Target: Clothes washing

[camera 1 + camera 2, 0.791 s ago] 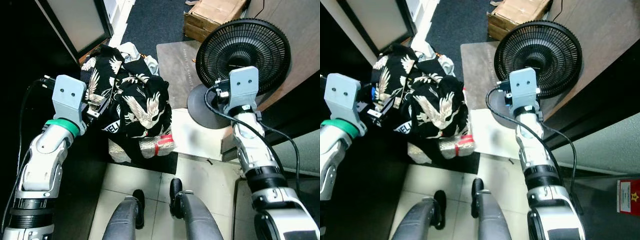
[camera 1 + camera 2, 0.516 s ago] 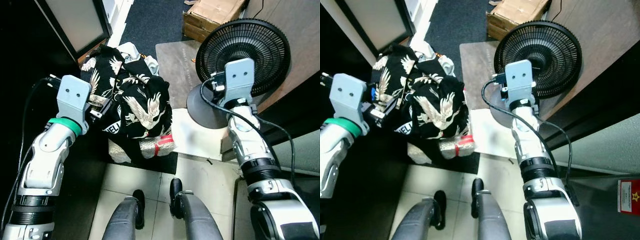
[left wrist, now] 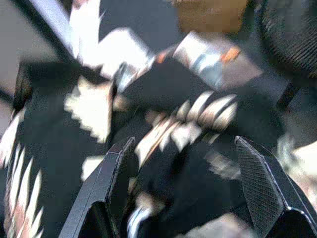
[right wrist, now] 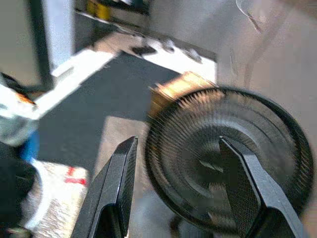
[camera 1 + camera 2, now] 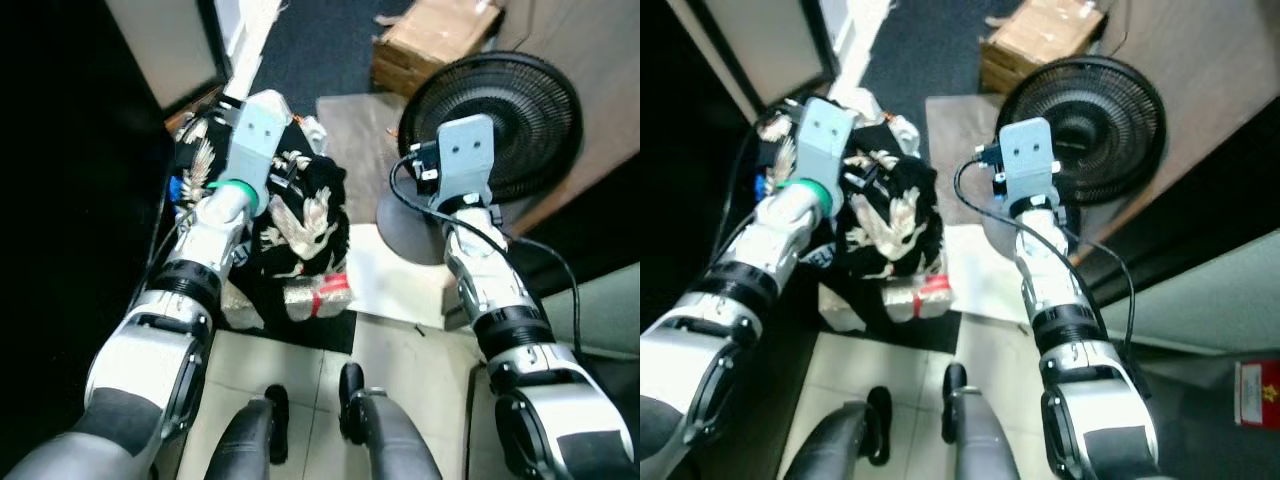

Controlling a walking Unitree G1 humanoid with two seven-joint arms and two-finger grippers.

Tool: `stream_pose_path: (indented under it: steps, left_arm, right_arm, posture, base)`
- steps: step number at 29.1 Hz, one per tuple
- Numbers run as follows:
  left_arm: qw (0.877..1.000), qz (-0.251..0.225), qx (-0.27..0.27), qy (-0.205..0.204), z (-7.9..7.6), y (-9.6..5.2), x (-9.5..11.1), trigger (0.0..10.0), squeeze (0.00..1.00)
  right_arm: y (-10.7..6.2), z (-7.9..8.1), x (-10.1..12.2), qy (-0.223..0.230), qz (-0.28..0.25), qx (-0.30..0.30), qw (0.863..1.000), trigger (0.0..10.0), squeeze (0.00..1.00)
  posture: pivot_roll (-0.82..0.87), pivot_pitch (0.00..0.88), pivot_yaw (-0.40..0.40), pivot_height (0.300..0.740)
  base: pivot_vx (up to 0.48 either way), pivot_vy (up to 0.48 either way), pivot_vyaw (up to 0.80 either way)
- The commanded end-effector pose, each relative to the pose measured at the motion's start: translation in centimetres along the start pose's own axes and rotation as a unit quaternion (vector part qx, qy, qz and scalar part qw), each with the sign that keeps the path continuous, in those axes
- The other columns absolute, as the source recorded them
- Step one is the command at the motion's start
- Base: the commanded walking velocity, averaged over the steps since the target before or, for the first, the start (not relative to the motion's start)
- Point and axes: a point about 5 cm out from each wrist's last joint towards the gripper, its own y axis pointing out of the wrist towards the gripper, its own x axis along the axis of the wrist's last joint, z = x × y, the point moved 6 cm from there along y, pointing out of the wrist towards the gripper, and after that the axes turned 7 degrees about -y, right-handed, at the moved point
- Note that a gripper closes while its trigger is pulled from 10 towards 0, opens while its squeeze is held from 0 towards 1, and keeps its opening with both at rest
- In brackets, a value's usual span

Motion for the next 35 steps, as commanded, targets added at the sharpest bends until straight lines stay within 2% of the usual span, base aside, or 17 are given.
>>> stream_pose_path:
  steps: [1,3,6,8,12,17,26,27,29,30,31,35]
  left_arm:
    - [1.0,0.025,0.014,-0.012,0.4,-0.3,-1.7,10.0,0.0]
    - [0.999,0.029,0.012,-0.013,-0.4,-0.3,-2.0,10.0,0.0]
    - [0.999,0.032,0.01,-0.01,-0.7,-0.4,-2.2,10.0,0.0]
    - [0.999,0.046,0.016,-0.004,-0.9,-0.4,-3.5,10.0,0.0]
    - [0.998,0.057,0.024,-0.005,-0.8,-0.6,-4.5,10.0,0.0]
    - [0.994,0.097,0.043,0.002,0.2,-1.8,-7.9,10.0,0.0]
    - [0.992,0.123,0.032,0.029,-0.1,-2.8,-10.3,10.0,0.0]
    - [0.991,0.125,0.029,0.028,-0.2,-3.1,-10.9,6.6,0.0]
    - [0.991,0.125,0.03,0.026,-0.2,-3.2,-11.1,6.6,0.0]
    - [0.992,0.124,0.034,0.019,0.0,-3.3,-11.2,2.4,0.0]
    - [0.992,0.122,0.039,0.015,0.1,-3.4,-11.2,0.4,0.0]
    - [0.992,0.11,0.054,0.002,0.8,-3.3,-10.7,0.0,0.0]
  right_arm:
    - [-0.4,0.6,-0.8,0.008,0.012,0.005,1.0,10.0,0.0]
    - [-0.5,0.5,-1.2,0.011,0.017,0.001,1.0,10.0,0.0]
    - [-0.5,0.5,-1.4,0.011,0.02,0.0,1.0,10.0,0.0]
    - [-0.4,0.6,-1.4,0.012,0.022,-0.001,1.0,10.0,0.0]
    - [-0.2,0.7,-1.2,0.012,0.019,0.001,1.0,10.0,0.0]
    - [0.0,0.1,-1.2,0.005,0.016,0.002,1.0,10.0,0.0]
    - [-0.3,-0.5,-1.5,0.001,0.016,-0.006,1.0,10.0,0.0]
    - [-0.5,-0.7,-1.7,-0.001,0.018,-0.008,1.0,10.0,0.0]
    - [-0.5,-0.8,-1.8,-0.001,0.019,-0.009,1.0,10.0,0.0]
    - [-0.5,-0.9,-1.9,-0.002,0.02,-0.01,1.0,10.0,0.0]
    - [-0.5,-1.0,-2.0,-0.002,0.021,-0.011,1.0,10.0,0.0]
    - [-0.5,-1.1,-2.1,-0.003,0.024,-0.012,1.0,10.0,0.0]
  posture:
    - [-0.05,0.293,0.084,0.74]
    - [-0.05,0.285,0.089,0.74]
    - [-0.05,0.285,0.089,0.74]
    - [-0.05,0.299,0.08,0.74]
    - [-0.06,0.297,0.072,0.74]
    - [-0.07,0.304,0.066,0.74]
    - [-0.08,0.331,0.077,0.74]
    - [-0.08,0.337,0.078,0.74]
    - [-0.08,0.337,0.078,0.74]
    - [-0.08,0.339,0.077,0.74]
    - [-0.08,0.339,0.077,0.74]
    - [-0.07,0.333,0.075,0.74]
  base:
    - [0.0,0.0,0.0]
    - [0.0,0.0,0.0]
    - [0.0,0.0,0.0]
    - [0.0,0.0,0.0]
    - [0.0,0.0,0.0]
    - [0.0,0.0,0.0]
    - [0.0,0.0,0.0]
    - [0.0,0.0,0.0]
    - [0.0,0.0,0.0]
    - [0.0,0.0,0.0]
    - [0.0,0.0,0.0]
    - [0.0,0.0,0.0]
